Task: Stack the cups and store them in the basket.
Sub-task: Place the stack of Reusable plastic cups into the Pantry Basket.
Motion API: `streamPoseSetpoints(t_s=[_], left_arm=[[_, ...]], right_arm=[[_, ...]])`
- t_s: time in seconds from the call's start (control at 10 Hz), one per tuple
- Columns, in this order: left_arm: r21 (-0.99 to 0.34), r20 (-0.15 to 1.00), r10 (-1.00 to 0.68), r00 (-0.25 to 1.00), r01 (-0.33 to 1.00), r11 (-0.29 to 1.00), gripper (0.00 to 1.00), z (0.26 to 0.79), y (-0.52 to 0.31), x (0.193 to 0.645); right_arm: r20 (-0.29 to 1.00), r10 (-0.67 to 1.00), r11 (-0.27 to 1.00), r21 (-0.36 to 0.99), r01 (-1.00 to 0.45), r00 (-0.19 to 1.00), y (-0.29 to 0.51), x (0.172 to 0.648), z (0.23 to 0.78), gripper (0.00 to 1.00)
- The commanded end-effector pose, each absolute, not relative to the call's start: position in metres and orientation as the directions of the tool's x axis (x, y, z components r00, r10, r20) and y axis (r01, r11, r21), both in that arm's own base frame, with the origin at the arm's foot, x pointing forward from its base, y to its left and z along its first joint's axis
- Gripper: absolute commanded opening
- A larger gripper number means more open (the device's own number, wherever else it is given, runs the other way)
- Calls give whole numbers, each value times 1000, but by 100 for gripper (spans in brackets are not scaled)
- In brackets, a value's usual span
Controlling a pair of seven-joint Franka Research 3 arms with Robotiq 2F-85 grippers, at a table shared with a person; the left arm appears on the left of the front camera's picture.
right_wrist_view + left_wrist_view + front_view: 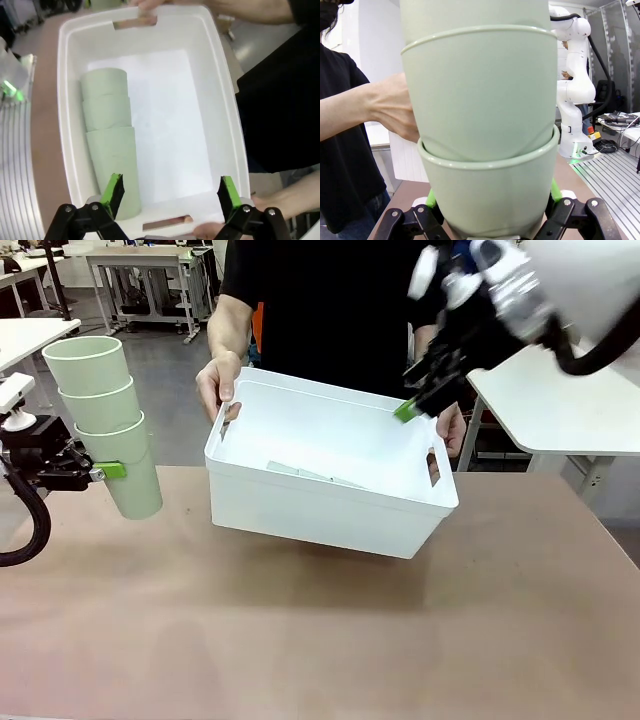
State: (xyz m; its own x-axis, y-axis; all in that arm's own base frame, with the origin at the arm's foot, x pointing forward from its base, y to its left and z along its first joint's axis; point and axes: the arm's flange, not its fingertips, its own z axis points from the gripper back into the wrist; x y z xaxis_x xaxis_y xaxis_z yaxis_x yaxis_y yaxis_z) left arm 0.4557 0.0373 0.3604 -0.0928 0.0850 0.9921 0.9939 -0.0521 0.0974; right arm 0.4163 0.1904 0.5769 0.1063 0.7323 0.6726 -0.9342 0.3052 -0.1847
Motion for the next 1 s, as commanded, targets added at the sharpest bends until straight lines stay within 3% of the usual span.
streamPoseSetpoints(t_s=[0.0, 0.5, 0.8, 0.9], left_arm=[[104, 991, 94, -99, 993, -51, 90, 367, 37, 455], [104, 991, 94, -99, 993, -51, 90, 367, 37, 455], [104, 991, 94, -99, 993, -51, 90, 367, 37, 455], [104, 991, 94, -99, 993, -51, 90, 367, 37, 455]], right_arm=[[757, 645, 291, -122, -949, 101, 140, 425, 579, 100], [902, 412, 273, 10, -962, 126, 5, 429, 535, 100], [930, 354, 284, -12, -959, 93, -9, 443, 509, 100], [911, 391, 289, 14, -957, 132, -19, 423, 524, 100]])
